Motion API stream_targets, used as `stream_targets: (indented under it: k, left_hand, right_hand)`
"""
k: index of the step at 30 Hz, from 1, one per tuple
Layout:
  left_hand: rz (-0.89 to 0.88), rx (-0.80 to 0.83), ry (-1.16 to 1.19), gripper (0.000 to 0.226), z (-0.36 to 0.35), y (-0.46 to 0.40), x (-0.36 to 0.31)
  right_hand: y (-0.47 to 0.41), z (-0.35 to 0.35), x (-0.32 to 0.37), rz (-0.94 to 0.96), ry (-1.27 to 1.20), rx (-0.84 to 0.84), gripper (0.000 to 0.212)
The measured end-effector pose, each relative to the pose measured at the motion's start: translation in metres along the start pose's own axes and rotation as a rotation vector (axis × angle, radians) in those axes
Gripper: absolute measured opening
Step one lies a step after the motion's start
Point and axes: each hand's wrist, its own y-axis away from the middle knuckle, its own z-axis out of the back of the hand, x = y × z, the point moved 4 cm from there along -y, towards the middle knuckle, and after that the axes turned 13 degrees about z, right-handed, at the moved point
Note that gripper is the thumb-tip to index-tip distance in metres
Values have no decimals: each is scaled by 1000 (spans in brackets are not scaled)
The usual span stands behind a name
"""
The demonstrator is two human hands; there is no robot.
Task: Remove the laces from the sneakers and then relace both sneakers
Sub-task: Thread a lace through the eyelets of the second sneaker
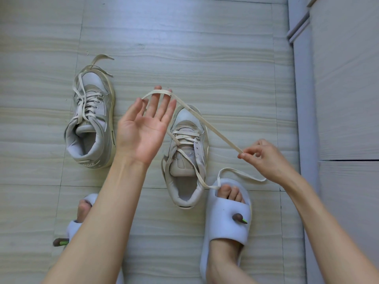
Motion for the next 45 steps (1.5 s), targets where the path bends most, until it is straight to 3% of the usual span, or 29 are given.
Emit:
stream_targets:
  k: [4,7,9,12,15,18,24,45]
  left_hand:
    - [0,-81,-16,27,6,-3,-4]
    - [6,-291,-145,23,20,-8,-5]
    - [-9,-464,-435,31,30,-8,-2]
    - [-157,-620,-1124,26,37,-2,7]
    - [-289,-635,-1699,16,43,2,21]
    - [-284,-589,-1962,13,53,-1,33]
    - [-292,-570,-2056,17,61,-11,39]
    - [-365,-616,-2127,16,62,-11,47]
  right_hand:
    - [3,-2,1,-69,38,-23,12]
    - [3,-7,5,-118,-205,-26,14]
    - [1,-12,9,-116,-337,-25,19]
    - [-6,-18,20,-71,-454,-83,26]
    - [-16,-25,30,-79,-593,-150,32]
    - [-26,-35,39,-101,-746,-139,36]
    - [-31,-46,49,-76,-772,-52,10]
    - [-42,-60,58,-59,-528,-11,17]
